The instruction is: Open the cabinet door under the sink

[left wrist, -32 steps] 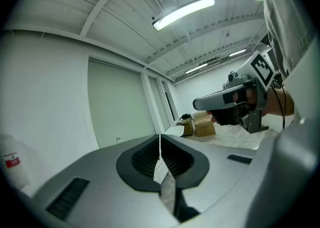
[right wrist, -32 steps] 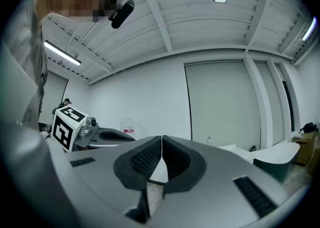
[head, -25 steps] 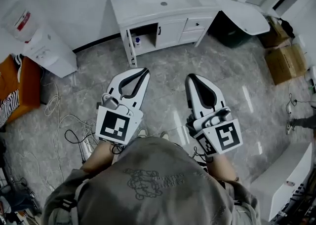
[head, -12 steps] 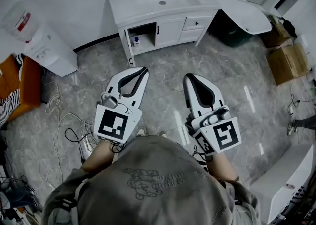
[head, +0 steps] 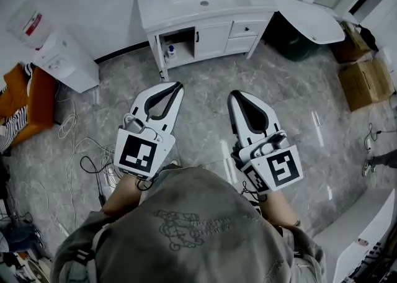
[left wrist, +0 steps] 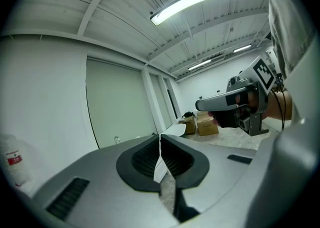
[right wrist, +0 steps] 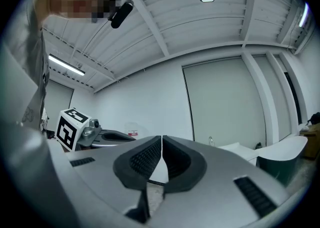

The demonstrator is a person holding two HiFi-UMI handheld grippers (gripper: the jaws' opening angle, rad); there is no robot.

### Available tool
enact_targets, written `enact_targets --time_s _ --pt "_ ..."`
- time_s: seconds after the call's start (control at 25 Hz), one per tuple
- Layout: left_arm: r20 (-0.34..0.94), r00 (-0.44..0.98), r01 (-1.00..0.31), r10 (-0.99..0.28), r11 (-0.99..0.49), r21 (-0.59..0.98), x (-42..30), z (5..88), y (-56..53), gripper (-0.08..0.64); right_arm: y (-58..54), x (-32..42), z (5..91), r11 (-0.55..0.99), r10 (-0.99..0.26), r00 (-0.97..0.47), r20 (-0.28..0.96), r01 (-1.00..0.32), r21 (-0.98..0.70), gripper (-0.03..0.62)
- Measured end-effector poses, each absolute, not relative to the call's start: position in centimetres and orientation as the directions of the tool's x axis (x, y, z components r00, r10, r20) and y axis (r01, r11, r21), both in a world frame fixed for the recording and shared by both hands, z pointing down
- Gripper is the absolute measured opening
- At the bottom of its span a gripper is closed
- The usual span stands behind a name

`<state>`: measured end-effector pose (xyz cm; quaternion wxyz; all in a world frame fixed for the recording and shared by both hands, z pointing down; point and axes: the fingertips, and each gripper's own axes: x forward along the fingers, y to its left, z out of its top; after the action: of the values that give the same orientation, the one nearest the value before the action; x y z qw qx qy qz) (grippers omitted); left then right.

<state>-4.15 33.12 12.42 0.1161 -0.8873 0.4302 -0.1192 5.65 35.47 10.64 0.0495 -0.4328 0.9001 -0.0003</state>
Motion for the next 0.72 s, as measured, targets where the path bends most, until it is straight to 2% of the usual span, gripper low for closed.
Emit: enact_targets --time_s 0.44,0.72 --pt "0.159 0.614 -0.720 -0.773 -0.631 -0.290 -1.0 14.6 34.5 0.021 36.0 8.3 12.0 0.652 -0.757 -0.644 -0.111 -0.755 -0.073 0.031" --pt "0.167 0.629 -0.712 -0.759 -0.649 -0.269 -0.3 15.7 32.4 0.021 33.6 8.8 13.9 0.635 -0.772 -0.630 -0.079 -0.768 -0.083 0.031"
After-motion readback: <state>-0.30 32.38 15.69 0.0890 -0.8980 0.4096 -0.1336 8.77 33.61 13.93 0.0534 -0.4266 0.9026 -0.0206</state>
